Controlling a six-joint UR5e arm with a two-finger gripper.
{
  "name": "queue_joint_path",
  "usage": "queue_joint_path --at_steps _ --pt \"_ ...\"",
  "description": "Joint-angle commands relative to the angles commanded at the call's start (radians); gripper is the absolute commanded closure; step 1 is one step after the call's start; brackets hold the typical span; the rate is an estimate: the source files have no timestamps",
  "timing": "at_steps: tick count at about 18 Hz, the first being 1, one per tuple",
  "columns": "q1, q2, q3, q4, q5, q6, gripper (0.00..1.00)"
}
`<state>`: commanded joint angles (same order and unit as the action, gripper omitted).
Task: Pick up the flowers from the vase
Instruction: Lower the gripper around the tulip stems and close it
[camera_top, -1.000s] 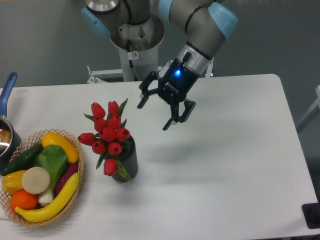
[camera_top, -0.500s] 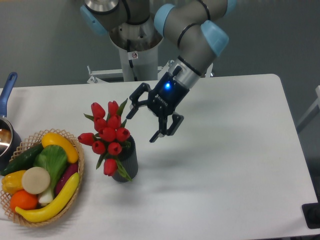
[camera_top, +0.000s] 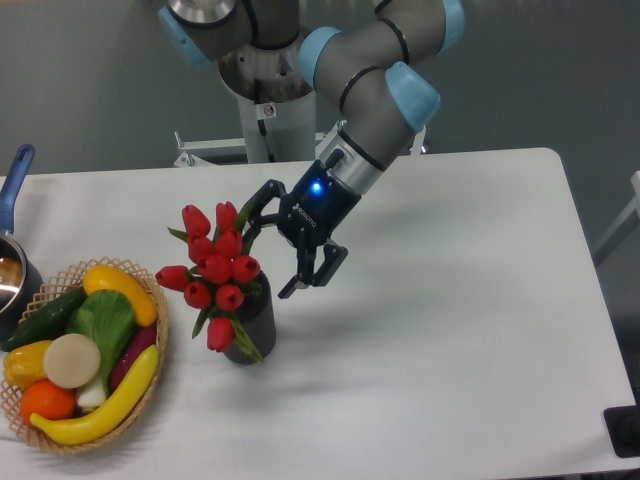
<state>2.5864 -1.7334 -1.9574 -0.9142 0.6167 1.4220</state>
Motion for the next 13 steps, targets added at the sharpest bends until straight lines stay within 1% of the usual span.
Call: queue_joint_path --at_steps 6,11,12,13 --pt "-0.048 -0.021 0.0 -0.002 0.002 -0.002 0.0" --pt "-0.061 -0.028 0.0 -0.002 -0.002 -0.002 0.0" --pt "-0.061 -0.029 0.0 -0.002 -0.003 -0.002 0.01" --pt "-0.061 -0.029 0.002 -0.002 -0.003 -0.002 0.04"
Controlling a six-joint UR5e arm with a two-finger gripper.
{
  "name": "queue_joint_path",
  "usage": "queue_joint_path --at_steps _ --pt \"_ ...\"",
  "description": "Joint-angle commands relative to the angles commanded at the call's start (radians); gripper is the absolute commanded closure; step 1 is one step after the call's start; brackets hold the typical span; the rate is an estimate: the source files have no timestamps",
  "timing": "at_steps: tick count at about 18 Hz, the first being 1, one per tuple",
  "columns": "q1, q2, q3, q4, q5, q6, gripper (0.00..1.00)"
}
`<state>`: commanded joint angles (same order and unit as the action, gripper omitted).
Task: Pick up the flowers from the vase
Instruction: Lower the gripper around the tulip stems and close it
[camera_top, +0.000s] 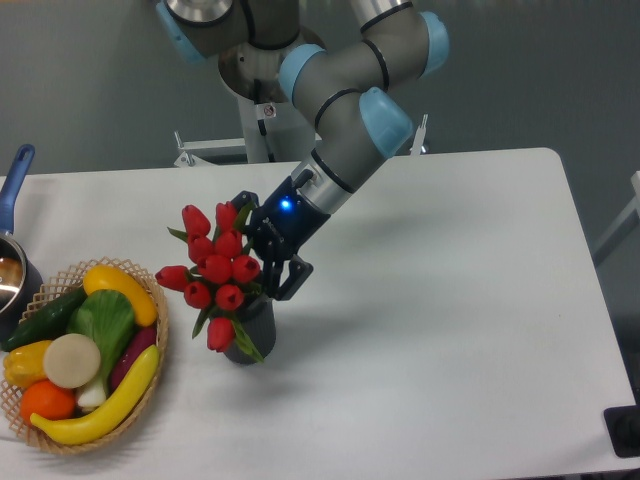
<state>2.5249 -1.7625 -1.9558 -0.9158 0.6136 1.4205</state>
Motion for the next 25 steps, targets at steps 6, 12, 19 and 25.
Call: queue_joint_path --at_steps 6,12,19,25 --pt "0.0 -0.006 0.003 0.0 0.0 0.0 0.3" --pt "0.0 -0.008 0.018 0.0 0.0 0.0 0.43" --pt "0.005 -0.011 0.02 0.0 -0.002 0.0 0.51" --pt "0.012 -0.008 0.02 -0.002 -0.005 -0.005 0.54"
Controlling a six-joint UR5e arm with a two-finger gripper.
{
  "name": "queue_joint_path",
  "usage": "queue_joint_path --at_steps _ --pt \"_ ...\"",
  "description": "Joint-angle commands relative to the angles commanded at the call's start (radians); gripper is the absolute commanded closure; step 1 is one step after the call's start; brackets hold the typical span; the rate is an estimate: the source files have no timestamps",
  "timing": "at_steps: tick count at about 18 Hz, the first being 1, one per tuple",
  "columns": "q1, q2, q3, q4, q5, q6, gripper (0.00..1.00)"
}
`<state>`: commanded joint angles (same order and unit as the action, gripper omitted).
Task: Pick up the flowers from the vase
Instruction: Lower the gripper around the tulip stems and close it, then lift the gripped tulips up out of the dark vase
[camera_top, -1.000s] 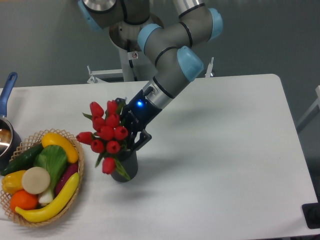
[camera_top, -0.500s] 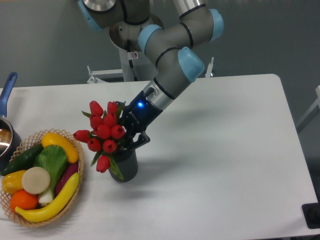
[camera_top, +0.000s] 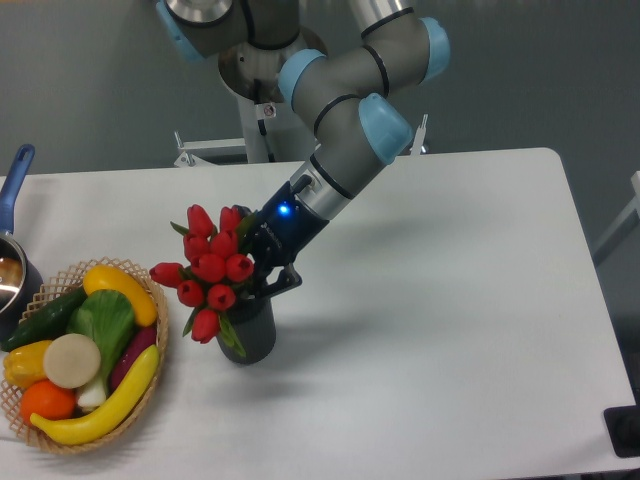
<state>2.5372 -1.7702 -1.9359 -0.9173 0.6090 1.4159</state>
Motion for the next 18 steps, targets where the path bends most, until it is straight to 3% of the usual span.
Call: queue_joint_path --at_steps 10,18 --pt "0.031 0.063 0.021 -0.002 -0.103 -0.133 0.53" --pt "0.038 0.113 0.087 0.0 -0.126 -0.359 0.54"
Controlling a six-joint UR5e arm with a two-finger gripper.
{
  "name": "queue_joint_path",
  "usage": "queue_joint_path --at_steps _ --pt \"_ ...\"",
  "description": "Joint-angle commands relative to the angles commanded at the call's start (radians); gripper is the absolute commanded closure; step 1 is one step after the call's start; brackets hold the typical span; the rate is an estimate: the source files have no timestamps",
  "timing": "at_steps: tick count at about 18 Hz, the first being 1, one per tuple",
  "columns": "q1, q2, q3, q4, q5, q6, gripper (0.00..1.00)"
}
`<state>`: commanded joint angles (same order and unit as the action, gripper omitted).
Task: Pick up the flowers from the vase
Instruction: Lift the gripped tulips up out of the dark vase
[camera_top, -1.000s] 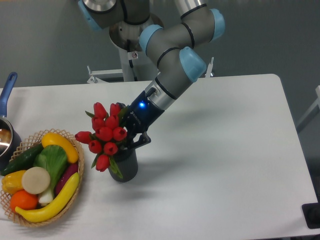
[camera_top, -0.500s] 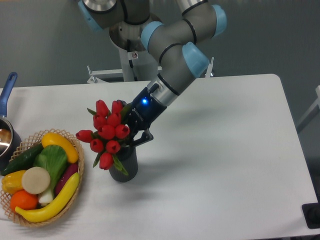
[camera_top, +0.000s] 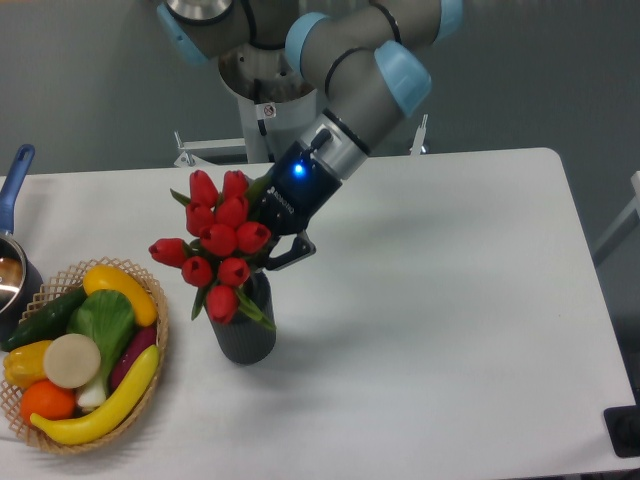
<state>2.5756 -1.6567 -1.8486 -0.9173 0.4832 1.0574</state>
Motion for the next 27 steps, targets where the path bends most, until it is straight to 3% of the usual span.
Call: queue_joint_path --at_steps 5,13,19,21,27 --pt "0.009 0.0 0.086 0.0 -0.031 -0.126 0.54" --pt "0.057 0.002 0.163 0.0 -0.084 -0.237 0.54" --pt "0.106 -0.012 0.218 0.0 -0.084 -0.235 0.54" --pt "0.13 -0.041 0.252 0.0 -0.086 -0.234 0.54" --pt "0.231 -0.081 0.269 0.023 -0.083 -0.192 0.54"
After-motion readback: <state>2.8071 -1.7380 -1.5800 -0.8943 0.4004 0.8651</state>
